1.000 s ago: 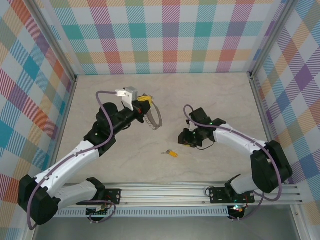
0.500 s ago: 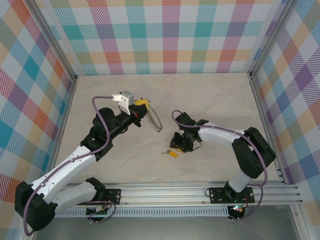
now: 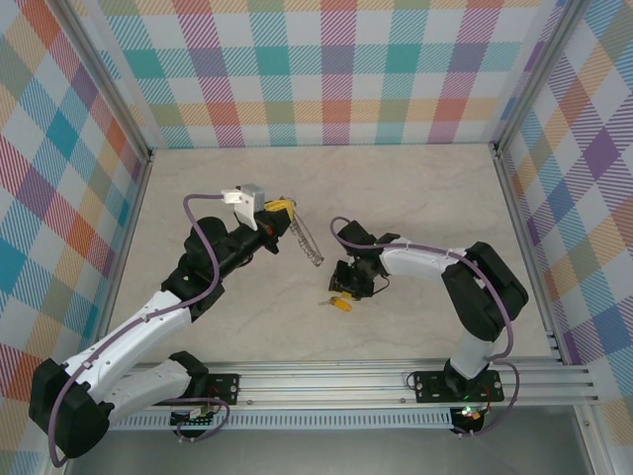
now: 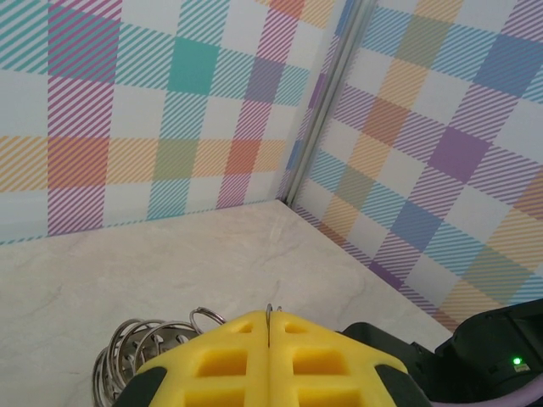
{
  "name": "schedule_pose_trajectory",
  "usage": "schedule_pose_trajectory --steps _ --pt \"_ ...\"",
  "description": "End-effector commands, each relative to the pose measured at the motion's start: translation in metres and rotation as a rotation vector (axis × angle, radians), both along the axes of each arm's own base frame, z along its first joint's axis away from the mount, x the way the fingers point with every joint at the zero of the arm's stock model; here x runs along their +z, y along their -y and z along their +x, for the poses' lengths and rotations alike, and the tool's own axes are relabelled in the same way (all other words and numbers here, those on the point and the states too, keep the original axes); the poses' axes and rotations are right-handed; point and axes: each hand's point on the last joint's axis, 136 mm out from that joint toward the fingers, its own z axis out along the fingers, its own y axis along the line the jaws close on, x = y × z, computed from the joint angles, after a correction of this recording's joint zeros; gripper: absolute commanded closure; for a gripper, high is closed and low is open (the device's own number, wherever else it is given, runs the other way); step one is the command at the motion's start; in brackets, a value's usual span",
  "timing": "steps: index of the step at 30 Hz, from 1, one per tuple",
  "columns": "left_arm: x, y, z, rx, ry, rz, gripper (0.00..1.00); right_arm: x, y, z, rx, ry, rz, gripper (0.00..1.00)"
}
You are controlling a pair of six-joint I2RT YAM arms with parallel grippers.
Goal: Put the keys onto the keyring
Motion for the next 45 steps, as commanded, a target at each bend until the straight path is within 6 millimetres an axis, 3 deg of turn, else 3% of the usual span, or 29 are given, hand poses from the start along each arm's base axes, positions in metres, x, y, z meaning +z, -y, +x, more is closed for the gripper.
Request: schedule_pose_trajectory --steps 1,13,19,23,26,32,40,45 --pt "0.027 -0.007 -0.004 0.003 0.072 -0.07 1.0 0.002 -0.005 0.002 0.001 -0.003 0.005 0.69" --pt "0.028 -0.008 -0.005 0.0 0.075 -0.08 1.0 -0.007 -0.006 -0.003 0.009 -0.022 -0.006 0.73" --pt "0.028 -0.008 -0.005 0.0 0.074 -0.084 1.0 -0.008 -0.006 -0.005 0.015 -0.023 -0.011 0.83" --pt "0.028 -0.009 -0.005 -0.003 0.071 -0.084 1.0 -0.004 -0.004 -0.005 0.028 -0.014 -0.021 1.0" --pt "0.028 -0.009 -0.006 -0.002 0.071 -0.084 1.0 0.007 -0.001 -0.002 0.05 0.02 -0.031 1.0" --pt "0.025 -0.01 -0.007 -0.006 0.057 -0.068 1.0 0.062 -0.002 0.023 0.112 0.205 0.003 1.0" --pt "0.034 -0.001 -0.013 -0.074 0.055 -0.038 1.0 0.18 -0.011 0.069 0.205 0.617 0.263 1.0" --pt "0.045 0.004 -0.02 -0.121 0.073 -0.01 1.0 0.254 -0.002 0.075 0.276 0.852 0.415 1.0"
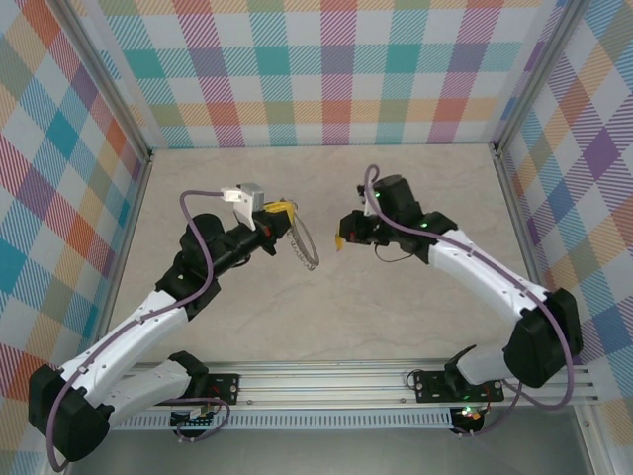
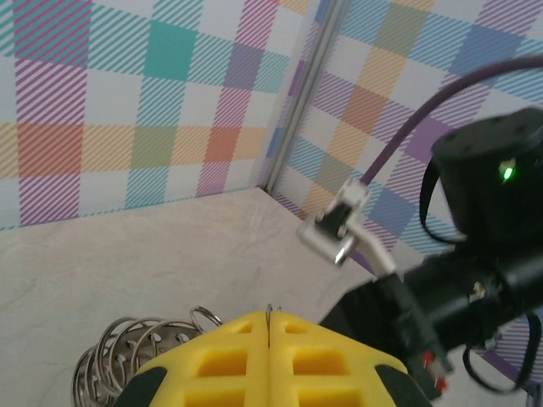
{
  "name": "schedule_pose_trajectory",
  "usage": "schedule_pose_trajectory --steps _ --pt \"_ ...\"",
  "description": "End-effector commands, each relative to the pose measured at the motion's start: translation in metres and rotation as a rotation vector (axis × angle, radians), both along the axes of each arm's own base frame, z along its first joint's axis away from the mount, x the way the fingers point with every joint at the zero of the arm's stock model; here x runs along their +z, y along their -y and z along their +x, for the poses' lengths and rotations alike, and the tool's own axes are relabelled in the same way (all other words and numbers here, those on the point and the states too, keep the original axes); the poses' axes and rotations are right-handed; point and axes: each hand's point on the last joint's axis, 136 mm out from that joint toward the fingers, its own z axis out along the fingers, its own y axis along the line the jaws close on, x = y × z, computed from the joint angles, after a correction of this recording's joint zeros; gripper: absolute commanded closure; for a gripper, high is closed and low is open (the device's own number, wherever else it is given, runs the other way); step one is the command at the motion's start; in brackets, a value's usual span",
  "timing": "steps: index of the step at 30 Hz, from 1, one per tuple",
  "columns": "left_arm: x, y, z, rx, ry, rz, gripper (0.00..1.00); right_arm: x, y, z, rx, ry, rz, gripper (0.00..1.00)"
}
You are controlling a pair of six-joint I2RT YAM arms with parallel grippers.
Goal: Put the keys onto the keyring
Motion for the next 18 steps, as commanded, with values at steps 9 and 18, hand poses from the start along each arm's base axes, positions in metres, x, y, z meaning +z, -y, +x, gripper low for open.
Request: schedule_pose_trajectory --steps 9,18 --pt "0.053 0.026 -0.016 -0.202 0.102 -0.007 1.0 0.134 0.014 -0.03 0.243 0.496 0.268 1.0" --pt "0.077 0.06 -0.017 -0.389 0.109 0.031 1.0 0.156 0.022 -0.047 0.285 0.653 0.261 1.0"
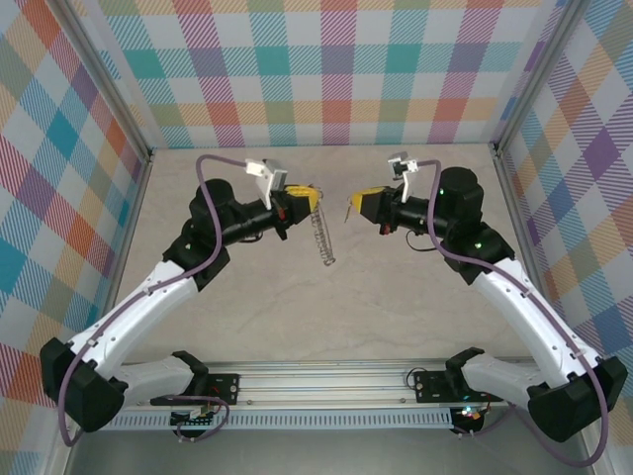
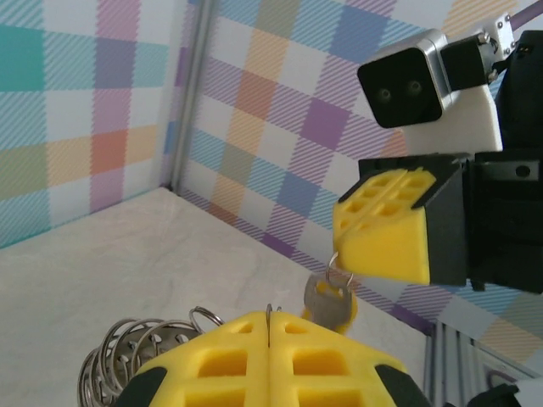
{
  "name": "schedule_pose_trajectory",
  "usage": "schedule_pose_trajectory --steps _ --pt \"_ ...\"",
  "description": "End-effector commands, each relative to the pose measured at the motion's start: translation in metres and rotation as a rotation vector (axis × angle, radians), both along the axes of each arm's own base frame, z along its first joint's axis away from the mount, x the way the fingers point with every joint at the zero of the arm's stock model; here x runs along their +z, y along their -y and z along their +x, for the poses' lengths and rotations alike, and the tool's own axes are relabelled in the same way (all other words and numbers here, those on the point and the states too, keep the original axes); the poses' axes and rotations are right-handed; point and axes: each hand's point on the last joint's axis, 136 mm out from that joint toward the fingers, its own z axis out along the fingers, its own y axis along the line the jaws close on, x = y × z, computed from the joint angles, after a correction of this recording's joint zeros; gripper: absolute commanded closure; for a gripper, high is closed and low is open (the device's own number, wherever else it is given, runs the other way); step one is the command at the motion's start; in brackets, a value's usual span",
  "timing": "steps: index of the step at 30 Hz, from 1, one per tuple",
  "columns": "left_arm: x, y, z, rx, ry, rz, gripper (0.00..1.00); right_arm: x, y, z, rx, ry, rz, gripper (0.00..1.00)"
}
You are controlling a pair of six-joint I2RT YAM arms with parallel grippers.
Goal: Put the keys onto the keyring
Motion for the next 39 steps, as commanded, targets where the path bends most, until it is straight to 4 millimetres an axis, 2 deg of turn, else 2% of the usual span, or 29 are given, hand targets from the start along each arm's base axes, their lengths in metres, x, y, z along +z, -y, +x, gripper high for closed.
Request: schedule_pose_trajectory --steps 1,10,19,39 --pt "0.032 0.009 -0.014 -0.114 0.082 -0.005 1.0 0.01 0.002 -0.007 0.021 0.115 0.008 1.0" --pt "0.04 0.026 -0.017 -0.211 0.104 0.019 1.0 0.028 0.014 -0.007 -0.055 0.218 0.038 1.0" --pt "0.034 0.036 -0.02 -0.237 0.118 0.034 1.0 0.046 0.01 -0.01 -0.024 0.252 0.083 1.0" --pt "0.039 0.048 -0.028 -0.275 0.101 0.001 1.0 0.056 0.002 -0.013 0.033 0.223 0.153 1.0"
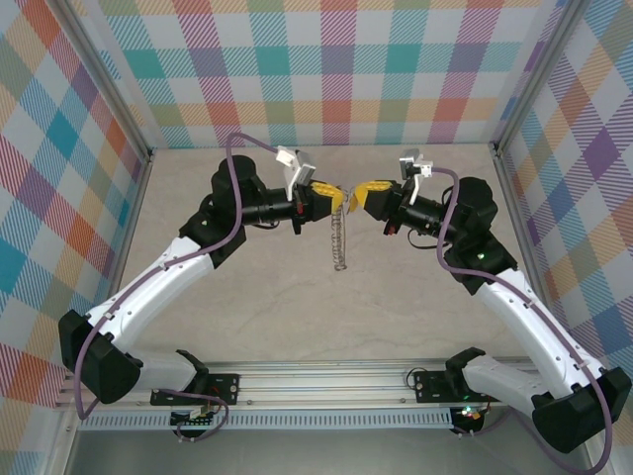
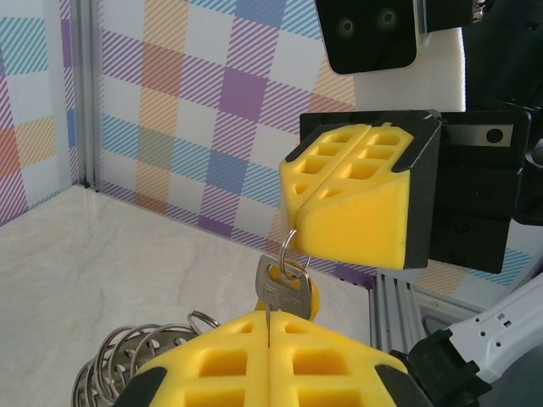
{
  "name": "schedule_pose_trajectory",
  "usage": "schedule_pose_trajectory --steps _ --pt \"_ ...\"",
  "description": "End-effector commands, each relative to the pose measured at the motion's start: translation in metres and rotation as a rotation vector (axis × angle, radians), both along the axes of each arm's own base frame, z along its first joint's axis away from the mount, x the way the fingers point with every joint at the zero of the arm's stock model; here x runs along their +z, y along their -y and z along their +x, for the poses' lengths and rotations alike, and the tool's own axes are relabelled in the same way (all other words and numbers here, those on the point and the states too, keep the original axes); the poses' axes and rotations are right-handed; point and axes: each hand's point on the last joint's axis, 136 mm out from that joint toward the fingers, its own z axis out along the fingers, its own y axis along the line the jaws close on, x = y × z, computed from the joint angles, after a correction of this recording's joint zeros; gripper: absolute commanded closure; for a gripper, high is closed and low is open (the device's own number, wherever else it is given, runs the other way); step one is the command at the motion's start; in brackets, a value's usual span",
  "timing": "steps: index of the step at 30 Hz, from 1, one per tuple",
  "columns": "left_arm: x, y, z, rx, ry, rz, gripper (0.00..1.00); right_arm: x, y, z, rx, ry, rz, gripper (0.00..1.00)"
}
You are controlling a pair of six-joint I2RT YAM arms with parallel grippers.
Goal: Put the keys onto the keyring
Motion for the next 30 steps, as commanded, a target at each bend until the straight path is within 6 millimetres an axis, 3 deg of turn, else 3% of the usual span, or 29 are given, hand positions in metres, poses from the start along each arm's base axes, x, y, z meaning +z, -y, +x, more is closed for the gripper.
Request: schedule_pose_trajectory --steps 1,30 --pt "0.031 0.004 -0.01 -0.035 0.063 -0.065 1.0 0.02 -0.002 -0.004 0.033 0.048 0.042 1.0" --pt "0.033 0.01 -0.005 -0.03 0.056 -0.077 1.0 0.006 -0.009 -0.006 0.073 0.013 0.04 1.0"
